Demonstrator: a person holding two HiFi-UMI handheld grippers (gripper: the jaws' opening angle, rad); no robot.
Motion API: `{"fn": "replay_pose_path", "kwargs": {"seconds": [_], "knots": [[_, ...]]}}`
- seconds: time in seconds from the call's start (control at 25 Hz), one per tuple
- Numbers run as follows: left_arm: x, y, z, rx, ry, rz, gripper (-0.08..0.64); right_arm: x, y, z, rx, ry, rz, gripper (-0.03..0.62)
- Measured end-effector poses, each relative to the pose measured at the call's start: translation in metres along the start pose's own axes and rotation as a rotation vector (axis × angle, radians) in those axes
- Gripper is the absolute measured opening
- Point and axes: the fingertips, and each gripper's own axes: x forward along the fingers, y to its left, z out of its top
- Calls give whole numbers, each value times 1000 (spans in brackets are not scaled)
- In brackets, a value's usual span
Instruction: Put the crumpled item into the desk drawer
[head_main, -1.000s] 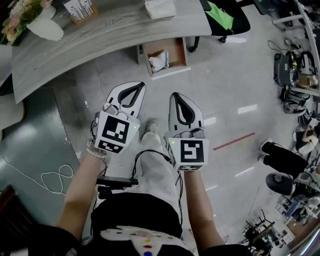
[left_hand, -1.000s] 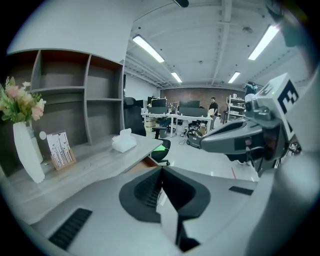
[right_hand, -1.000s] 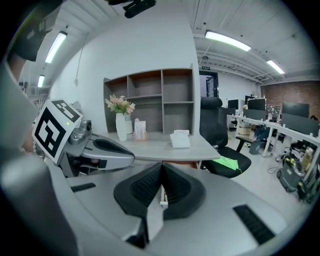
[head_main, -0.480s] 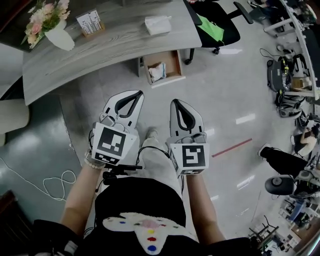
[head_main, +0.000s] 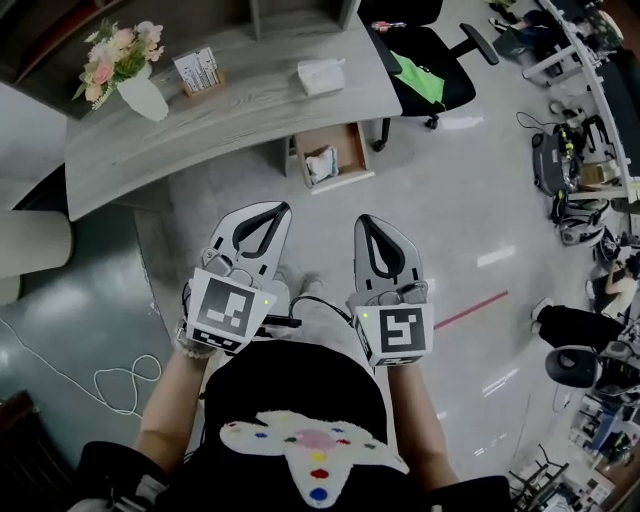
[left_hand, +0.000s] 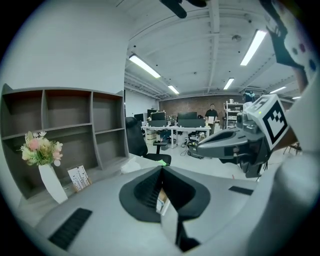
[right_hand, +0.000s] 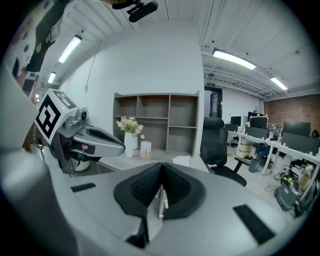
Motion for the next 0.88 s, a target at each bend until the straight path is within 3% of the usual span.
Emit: {"fn": "replay_pose_path", "kwargs": {"seconds": [0.88], "knots": [[-21, -6, 20, -20, -49, -3, 12, -15, 7, 31, -23, -56, 5, 5]]}}
